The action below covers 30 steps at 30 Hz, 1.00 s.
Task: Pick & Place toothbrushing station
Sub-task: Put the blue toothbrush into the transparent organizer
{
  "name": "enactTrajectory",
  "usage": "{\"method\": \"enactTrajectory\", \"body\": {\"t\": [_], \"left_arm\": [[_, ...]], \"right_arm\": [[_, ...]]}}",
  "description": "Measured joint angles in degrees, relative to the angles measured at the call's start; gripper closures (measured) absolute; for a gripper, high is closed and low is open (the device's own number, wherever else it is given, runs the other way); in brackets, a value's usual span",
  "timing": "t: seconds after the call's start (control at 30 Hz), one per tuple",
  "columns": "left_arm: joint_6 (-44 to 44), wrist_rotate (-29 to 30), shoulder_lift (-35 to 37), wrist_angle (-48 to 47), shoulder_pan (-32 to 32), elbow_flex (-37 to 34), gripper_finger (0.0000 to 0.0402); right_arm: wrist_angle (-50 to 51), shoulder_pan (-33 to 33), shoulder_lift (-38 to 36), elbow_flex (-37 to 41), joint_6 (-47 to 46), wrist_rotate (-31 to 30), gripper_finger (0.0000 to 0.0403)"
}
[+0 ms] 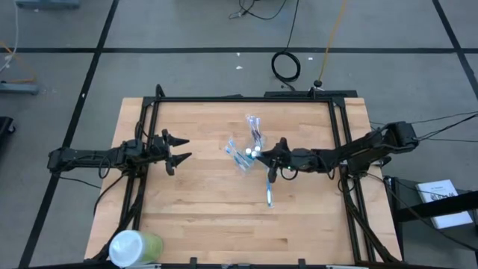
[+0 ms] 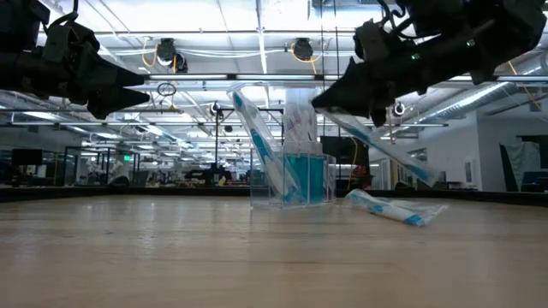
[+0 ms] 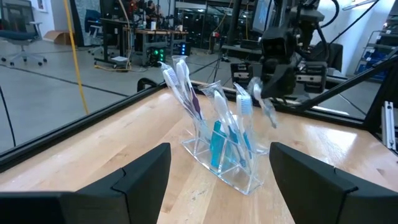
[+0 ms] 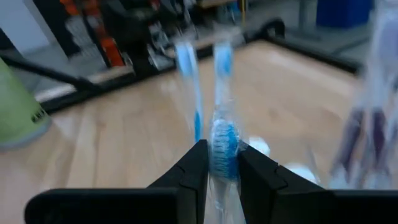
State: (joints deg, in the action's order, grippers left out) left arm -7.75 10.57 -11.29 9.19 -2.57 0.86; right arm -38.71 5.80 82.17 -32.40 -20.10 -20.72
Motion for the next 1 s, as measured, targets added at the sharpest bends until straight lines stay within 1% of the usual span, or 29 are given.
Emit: {"method": "enactTrajectory", "body": {"t": [0.23,0.43,0.5,0.57,0.67,0.77,1.0], "left_arm": [[0.0,0.0,-0.01,0.0,0.0,0.0,0.0119],[0.0,0.0,-0.02,0.0,0.0,0.0,0.0119],[0.0,-0.01,-0.02,0.0,-0.02,0.0,0.0119],[0.0,-0.02,0.0,0.0,0.0,0.0,0.0119],[0.0,-0.02,-0.01,0.0,-0.01,0.0,0.0119],[0.0,-0.02,-0.01,0.01,-0.01,0.0,0.0119],[0.0,-0.02,-0.02,-0.03,0.0,0.0,0.0119]], "right_arm": [[-18.96,-0.01,6.45,-0.07,6.38,0.28,0.0344],[-33.87,-0.75,8.65,-0.07,11.12,4.45,0.0344],[-37.21,-0.94,8.99,-0.08,12.46,4.5,0.0344],[-39.26,-1.26,9.4,-0.37,13.56,4.45,0.0344],[-39.77,-1.83,10.0,-2.02,13.93,4.47,0.0344],[-38.7,-2.44,11.48,-5.36,14.26,4.52,0.0344],[-38.26,-2.91,15.64,-12.02,19.23,4.56,0.0344]]}}
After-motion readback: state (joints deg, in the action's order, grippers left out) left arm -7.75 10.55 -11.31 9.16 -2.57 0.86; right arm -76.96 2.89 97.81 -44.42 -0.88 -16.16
